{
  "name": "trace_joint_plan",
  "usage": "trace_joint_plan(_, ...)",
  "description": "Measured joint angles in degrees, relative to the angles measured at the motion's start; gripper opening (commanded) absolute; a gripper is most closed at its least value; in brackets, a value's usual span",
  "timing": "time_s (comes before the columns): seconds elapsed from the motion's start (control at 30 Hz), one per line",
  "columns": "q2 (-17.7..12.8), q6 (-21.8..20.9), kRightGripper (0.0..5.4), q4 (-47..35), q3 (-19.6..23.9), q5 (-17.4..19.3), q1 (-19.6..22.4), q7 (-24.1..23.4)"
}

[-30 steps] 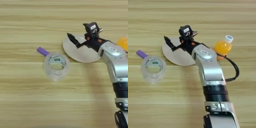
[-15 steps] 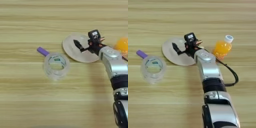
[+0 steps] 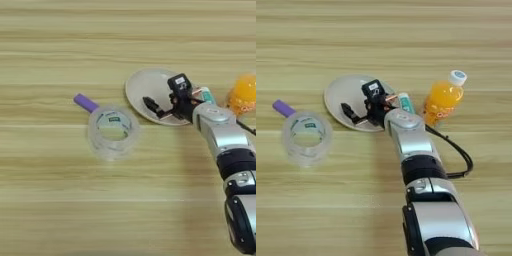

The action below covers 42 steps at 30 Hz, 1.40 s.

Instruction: Move the objects on the table

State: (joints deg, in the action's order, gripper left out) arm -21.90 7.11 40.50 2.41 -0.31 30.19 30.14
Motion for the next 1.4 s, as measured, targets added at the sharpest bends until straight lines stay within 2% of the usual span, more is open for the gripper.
trace_joint_plan(0.5, -0.6, 5.0, 5.38, -5.1, -0.6, 0.0, -3.0, 3.1)
trace_joint_plan(0.7, -1.5, 8.0, 5.38, -10.0, -0.6, 0.4, -5.7, 4.3)
trace_joint_plan(0.97, -2.1, 13.3, 5.38, -20.7, -1.4, 1.6, -11.8, 6.7)
trace_joint_plan(1.17, -2.1, 15.4, 5.38, -25.7, -1.8, 2.2, -14.7, 7.0)
trace_joint_plan(1.4, -2.1, 16.3, 5.38, -27.0, -1.9, 2.5, -15.2, 7.1)
